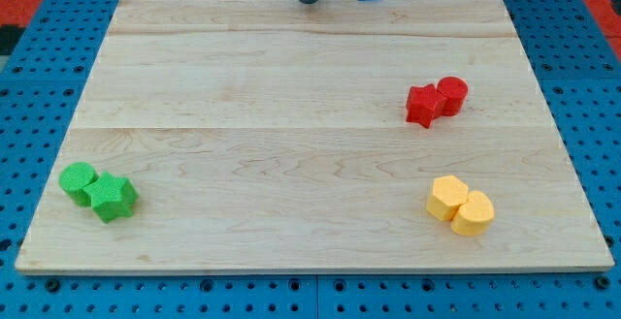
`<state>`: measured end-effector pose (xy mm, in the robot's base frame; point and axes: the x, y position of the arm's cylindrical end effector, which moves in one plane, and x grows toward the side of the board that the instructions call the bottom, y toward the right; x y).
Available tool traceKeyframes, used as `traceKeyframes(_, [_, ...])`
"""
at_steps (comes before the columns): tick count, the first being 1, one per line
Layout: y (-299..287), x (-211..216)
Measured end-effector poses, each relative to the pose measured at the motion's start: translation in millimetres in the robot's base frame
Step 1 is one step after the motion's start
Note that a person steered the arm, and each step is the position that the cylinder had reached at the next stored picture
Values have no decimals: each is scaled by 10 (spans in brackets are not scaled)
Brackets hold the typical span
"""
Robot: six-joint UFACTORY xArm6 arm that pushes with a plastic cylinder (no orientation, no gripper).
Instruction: Separate the green circle and green star
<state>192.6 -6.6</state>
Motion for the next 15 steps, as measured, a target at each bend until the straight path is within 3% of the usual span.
traceKeyframes(3, [-209,767])
traceKeyframes(5, [-229,777])
traceKeyframes(8, [-180,1775])
traceKeyframes(10, [59,2171])
traceKeyframes(11, [-189,2628])
traceKeyframes(13, [-1968,2600])
traceKeyframes(15, [-2017,2607])
